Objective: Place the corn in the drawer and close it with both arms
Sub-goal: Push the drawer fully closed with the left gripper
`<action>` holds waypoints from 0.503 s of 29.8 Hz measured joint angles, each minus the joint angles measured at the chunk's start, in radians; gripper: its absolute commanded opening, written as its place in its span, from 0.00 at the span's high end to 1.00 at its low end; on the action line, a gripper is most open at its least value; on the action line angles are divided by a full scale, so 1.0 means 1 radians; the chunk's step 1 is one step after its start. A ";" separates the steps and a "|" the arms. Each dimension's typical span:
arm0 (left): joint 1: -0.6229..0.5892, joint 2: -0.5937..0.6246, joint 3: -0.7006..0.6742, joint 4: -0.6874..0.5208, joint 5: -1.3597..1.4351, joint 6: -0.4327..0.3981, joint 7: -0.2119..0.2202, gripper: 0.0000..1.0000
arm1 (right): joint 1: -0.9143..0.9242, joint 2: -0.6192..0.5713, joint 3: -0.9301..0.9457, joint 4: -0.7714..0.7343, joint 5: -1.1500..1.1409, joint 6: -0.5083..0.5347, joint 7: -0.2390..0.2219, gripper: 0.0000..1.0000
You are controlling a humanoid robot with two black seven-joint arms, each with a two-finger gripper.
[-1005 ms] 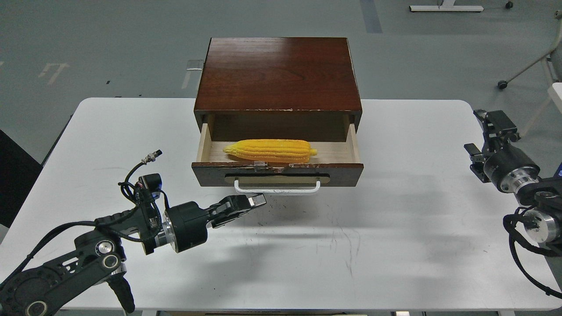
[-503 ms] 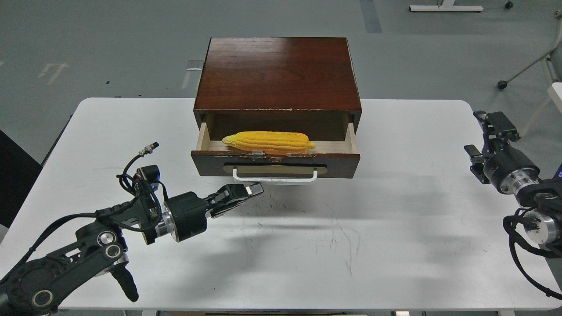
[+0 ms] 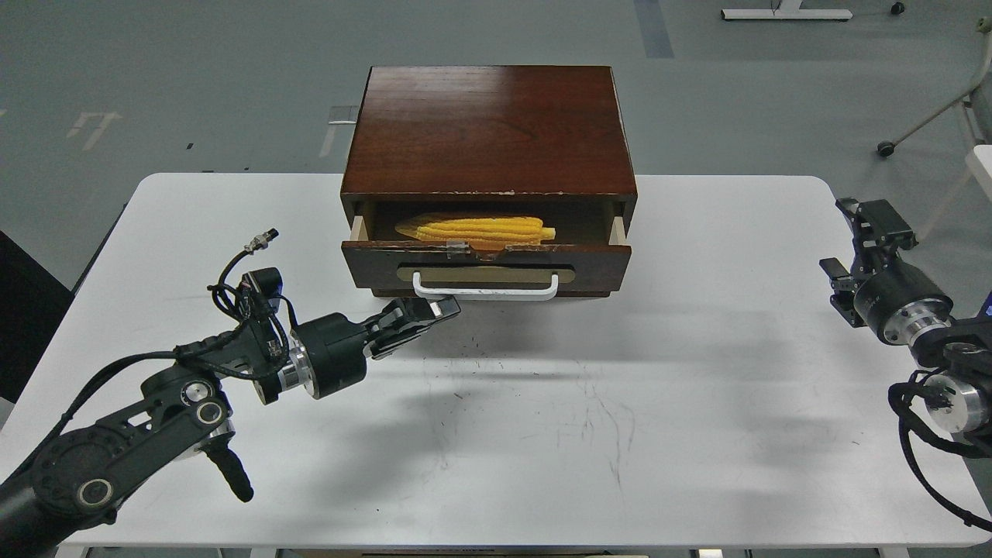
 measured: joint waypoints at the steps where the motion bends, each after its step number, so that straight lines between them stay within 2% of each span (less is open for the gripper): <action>1: -0.004 -0.003 0.000 0.007 0.000 -0.001 0.000 1.00 | 0.000 0.000 0.000 0.000 0.000 0.000 0.000 0.01; 15: -0.053 -0.038 0.001 0.094 -0.004 -0.007 -0.005 1.00 | -0.007 0.000 0.001 -0.001 0.000 0.000 0.000 0.01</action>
